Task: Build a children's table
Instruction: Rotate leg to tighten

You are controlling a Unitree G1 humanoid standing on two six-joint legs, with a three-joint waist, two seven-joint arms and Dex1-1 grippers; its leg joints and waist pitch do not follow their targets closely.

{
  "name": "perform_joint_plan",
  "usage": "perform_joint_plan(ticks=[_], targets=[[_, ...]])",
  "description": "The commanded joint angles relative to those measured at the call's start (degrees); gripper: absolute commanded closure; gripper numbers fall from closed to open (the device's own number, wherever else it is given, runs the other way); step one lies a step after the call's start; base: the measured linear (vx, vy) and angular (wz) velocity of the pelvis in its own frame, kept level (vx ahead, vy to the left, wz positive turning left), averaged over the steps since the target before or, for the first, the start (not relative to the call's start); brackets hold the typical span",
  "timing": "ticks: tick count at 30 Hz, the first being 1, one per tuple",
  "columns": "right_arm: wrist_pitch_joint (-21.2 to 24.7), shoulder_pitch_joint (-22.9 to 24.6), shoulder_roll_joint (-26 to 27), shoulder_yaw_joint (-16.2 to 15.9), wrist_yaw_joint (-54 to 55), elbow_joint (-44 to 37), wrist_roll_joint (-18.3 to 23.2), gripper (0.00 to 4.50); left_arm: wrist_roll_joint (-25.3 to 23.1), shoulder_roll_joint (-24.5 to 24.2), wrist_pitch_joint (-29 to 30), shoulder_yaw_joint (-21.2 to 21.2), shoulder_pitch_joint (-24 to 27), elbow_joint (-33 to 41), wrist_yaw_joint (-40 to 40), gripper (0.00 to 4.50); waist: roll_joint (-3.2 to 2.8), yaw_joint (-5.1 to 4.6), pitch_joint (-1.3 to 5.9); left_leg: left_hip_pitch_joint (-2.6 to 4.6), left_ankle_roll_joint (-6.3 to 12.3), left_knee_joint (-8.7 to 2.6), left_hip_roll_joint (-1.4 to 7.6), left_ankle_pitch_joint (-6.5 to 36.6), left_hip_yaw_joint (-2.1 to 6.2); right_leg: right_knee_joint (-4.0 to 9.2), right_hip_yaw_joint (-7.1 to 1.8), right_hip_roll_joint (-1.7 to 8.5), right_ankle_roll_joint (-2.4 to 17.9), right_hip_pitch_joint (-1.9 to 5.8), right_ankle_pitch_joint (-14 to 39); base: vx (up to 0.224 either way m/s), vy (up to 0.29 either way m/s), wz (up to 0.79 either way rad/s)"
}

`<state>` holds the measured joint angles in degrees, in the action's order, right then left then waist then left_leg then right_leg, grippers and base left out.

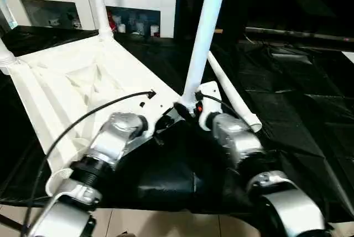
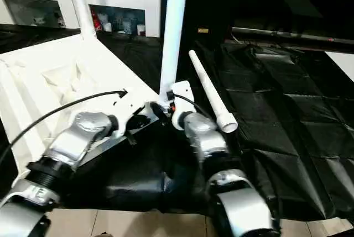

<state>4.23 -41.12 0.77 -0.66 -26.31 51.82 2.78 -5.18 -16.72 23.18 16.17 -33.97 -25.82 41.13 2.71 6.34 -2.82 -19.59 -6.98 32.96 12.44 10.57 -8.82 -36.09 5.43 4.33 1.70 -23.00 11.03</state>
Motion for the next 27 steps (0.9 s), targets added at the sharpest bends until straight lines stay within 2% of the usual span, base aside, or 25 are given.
perform_joint_plan(ticks=[1, 2, 6, 8, 11, 15, 18, 23, 27], targets=[[1.0, 1.0, -1.0, -3.1, -5.3, -1.7, 0.0, 0.50, -0.3, -1.6, -1.1, 1.6, 0.7, 0.8, 2.5, 4.50, -1.05, 0.18, 3.59, -0.51, 0.39, -3.86, 0.72, 9.8, -0.31, 4.40, -3.32, 3.96, 9.2, 3.35, 8.8, 0.000, 0.000, 0.00], [0.9, 1.3, -1.9, -3.5, -6.9, -2.3, -0.3, 0.50, -0.1, -2.4, -1.6, 1.9, 1.0, 1.2, 4.0, 4.50, -1.22, 0.19, 3.59, -0.52, 0.50, -3.80, 0.70, 9.5, -0.32, 4.33, -3.29, 3.88, 9.6, 3.41, 8.1, 0.000, 0.000, 0.00], [0.9, 2.5, -4.5, -5.2, -12.5, -5.1, -0.7, 0.50, 1.0, -4.9, -3.1, 2.6, 2.1, 3.1, 8.8, 4.50, -1.13, 0.21, 3.67, -0.47, 1.02, -3.67, 0.77, 8.7, -0.43, 3.97, -3.35, 3.83, 11.0, 3.49, 4.6, 0.000, 0.000, 0.00], [0.8, 3.6, -6.4, -6.6, -16.7, -7.5, -0.9, 0.50, 2.1, -6.8, -4.6, 2.8, 2.9, 4.6, 12.9, 4.50, -1.01, 0.26, 3.65, -0.48, 1.24, -3.68, 0.77, 8.4, -0.43, 3.91, -3.30, 3.81, 11.3, 3.56, 4.3, 0.000, 0.000, 0.00], [1.2, 5.3, -9.9, -9.0, -24.1, -11.8, -0.8, 0.50, 3.9, -10.3, -7.2, 3.1, 4.1, 6.8, 19.3, 4.50, -1.16, 0.51, 3.56, -0.39, 1.64, -3.66, 0.87, 8.6, -0.49, 3.91, -3.29, 3.78, 11.6, 3.44, 4.2, 0.000, 0.000, 0.00], [1.4, 5.7, -11.6, -9.7, -27.1, -13.4, -0.1, 0.50, 6.2, -12.2, -7.7, 2.9, 5.2, 9.2, 23.4, 4.50, -1.22, 0.88, 3.52, -0.20, 1.47, -3.73, 0.97, 8.8, -0.58, 3.84, -3.34, 3.78, 11.9, 3.24, 4.3, 0.000, 0.000, 0.00], [1.5, 5.7, -12.0, -9.7, -28.3, -14.0, 0.3, 0.50, 6.7, -13.0, -7.4, 3.0, 5.7, 10.2, 24.8, 4.50, -1.24, 1.35, 3.51, -0.18, 1.03, -3.75, 1.01, 9.0, -0.61, 3.84, -3.39, 3.85, 11.8, 3.25, 4.9, 0.000, 0.000, 0.00], [2.1, 6.2, -12.4, -10.3, -30.1, -15.4, 0.8, 0.50, 6.6, -13.5, -8.5, 2.8, 5.9, 9.7, 25.4, 4.50, -1.10, 1.60, 3.63, -0.30, 0.77, -3.70, 0.93, 8.1, -0.55, 3.63, -3.36, 3.82, 11.6, 3.44, 3.7, 0.000, 0.000, 0.00], [2.2, 6.5, -12.4, -10.4, -30.8, -15.6, 0.8, 0.78, 6.6, -13.5, -8.4, 2.8, 6.0, 9.8, 25.6, 4.50, -1.05, 1.59, 3.65, -0.34, 0.74, -3.65, 0.89, 7.8, -0.56, 3.63, -3.34, 3.84, 11.5, 3.46, 3.9, 0.000, 0.000, 0.00]])
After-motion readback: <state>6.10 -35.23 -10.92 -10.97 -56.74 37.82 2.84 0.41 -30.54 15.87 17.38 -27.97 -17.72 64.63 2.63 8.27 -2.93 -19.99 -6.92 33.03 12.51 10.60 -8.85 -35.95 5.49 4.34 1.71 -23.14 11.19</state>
